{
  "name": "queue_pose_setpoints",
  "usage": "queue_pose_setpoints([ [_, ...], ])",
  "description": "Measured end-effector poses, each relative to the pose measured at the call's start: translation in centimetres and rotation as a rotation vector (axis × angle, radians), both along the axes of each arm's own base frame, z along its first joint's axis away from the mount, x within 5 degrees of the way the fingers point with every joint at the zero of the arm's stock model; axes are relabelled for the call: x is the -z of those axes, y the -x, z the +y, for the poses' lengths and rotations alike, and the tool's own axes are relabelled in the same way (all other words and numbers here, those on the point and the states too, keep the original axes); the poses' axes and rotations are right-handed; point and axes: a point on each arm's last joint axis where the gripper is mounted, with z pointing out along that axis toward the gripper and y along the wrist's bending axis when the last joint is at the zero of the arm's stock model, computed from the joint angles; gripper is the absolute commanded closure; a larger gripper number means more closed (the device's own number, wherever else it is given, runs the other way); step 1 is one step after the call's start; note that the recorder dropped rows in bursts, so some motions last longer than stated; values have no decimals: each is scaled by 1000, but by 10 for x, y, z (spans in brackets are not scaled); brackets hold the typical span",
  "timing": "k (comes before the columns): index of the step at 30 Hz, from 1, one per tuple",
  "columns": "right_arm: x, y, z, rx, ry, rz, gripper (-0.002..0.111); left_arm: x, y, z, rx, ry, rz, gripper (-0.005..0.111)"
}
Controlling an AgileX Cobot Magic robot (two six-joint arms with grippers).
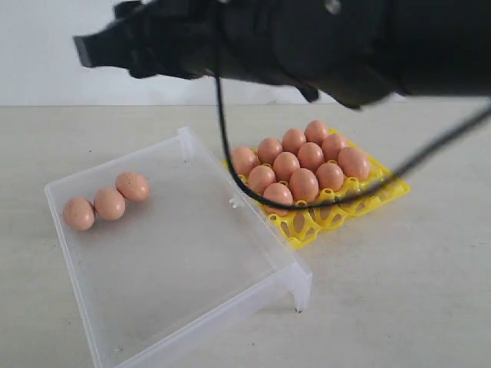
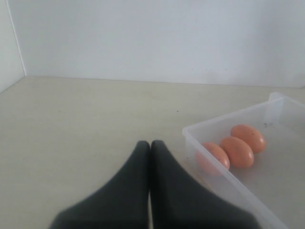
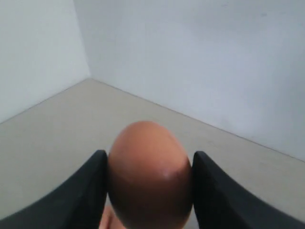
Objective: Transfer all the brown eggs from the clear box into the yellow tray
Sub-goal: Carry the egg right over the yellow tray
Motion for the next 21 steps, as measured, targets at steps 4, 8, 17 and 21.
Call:
queue_pose_setpoints([
  [4, 39, 36, -70, 167, -68, -29, 109, 0, 0, 0, 0, 0, 0, 111],
  [8, 76, 50, -152, 403, -249, 31, 109, 0, 0, 0, 0, 0, 0, 111],
  [17, 51, 14, -205, -124, -285, 89, 109, 0, 0, 0, 0, 0, 0, 111],
  [21, 58, -18, -214, -350, -189, 303, 109, 0, 0, 0, 0, 0, 0, 111],
])
